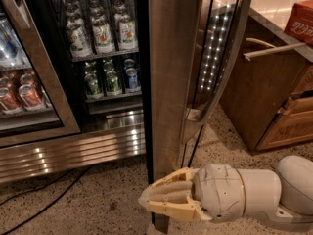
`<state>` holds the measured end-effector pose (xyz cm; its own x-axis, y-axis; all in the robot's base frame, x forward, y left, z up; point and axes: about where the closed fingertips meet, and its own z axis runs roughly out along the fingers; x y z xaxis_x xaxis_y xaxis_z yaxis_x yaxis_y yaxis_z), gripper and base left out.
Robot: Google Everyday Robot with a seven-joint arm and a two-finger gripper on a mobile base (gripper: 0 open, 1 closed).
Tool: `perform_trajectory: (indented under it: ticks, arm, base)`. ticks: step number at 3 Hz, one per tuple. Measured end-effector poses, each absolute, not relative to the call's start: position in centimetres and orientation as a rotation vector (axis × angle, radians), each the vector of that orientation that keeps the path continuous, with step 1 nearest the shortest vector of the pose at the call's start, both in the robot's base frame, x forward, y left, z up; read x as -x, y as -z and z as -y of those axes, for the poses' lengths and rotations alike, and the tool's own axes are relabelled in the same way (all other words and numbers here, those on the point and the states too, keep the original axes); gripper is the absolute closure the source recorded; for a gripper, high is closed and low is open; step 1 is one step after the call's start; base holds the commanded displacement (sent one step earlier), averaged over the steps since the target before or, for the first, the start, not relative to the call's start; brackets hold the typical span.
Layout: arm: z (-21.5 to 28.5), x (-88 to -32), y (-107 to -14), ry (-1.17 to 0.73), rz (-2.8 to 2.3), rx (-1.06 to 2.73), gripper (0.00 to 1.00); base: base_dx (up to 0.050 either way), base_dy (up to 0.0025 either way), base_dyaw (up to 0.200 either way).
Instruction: Open right fridge door
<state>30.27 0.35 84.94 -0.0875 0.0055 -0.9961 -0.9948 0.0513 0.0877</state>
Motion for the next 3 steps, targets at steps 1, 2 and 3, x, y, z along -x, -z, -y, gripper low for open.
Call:
perform_trajectory:
  ticks: [1,2,3]
  arm:
    - [-0.35,-30.27,-84.94,-1.236,-1.295,1.126,1.00]
    - [-0.35,-30.27,-84.94,-1.236,-1.295,1.126,1.00]
    - [-0.35,-30.27,-84.94,-1.236,-1.295,1.126,1.00]
  base:
    - [-0.050,-0.00011,0.001]
    - [-0.050,-0.00003,0.000]
    - [0.000,0.00000,0.000]
